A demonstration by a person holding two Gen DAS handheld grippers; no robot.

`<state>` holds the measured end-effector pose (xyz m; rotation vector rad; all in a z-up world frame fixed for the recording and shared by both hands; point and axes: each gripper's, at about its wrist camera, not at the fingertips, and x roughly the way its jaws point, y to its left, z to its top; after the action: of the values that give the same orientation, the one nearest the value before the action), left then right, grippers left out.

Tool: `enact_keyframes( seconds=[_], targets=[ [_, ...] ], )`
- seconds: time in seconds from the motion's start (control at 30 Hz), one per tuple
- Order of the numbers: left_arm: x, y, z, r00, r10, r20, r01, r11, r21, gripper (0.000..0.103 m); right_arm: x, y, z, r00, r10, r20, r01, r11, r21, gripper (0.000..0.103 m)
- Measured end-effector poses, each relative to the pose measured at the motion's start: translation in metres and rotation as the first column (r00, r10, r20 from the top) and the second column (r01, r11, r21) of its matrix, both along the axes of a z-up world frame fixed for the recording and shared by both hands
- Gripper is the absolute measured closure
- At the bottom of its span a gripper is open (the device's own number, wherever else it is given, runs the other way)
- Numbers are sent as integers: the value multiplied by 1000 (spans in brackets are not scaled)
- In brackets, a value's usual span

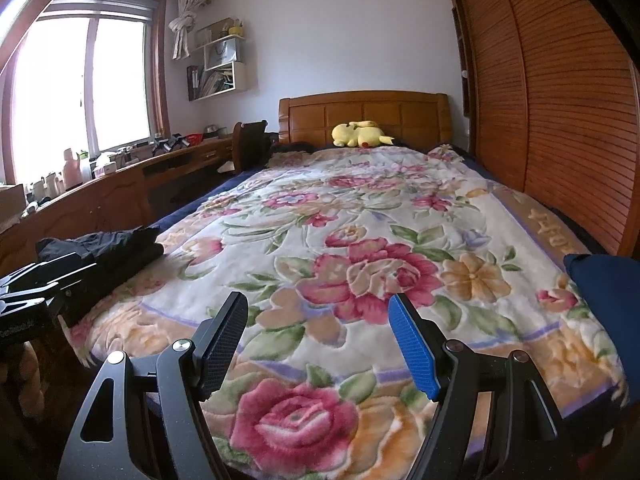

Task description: Fold large clothes

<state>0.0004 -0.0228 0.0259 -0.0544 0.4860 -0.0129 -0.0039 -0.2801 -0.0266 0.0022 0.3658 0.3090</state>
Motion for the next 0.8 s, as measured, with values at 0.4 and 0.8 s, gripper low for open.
enact_keyframes(
  seconds=[0.4,0.8],
  targets=[
    [-1,-4,3,1000,0,6,0,1000,-4,22,0,-1,-1,1000,3,-1,-3,1000,1,28],
    [-2,-4,2,1000,3,12,-3,1000,-4,22,1,-2,-1,1000,4,1,-4,1000,3,28]
  ],
)
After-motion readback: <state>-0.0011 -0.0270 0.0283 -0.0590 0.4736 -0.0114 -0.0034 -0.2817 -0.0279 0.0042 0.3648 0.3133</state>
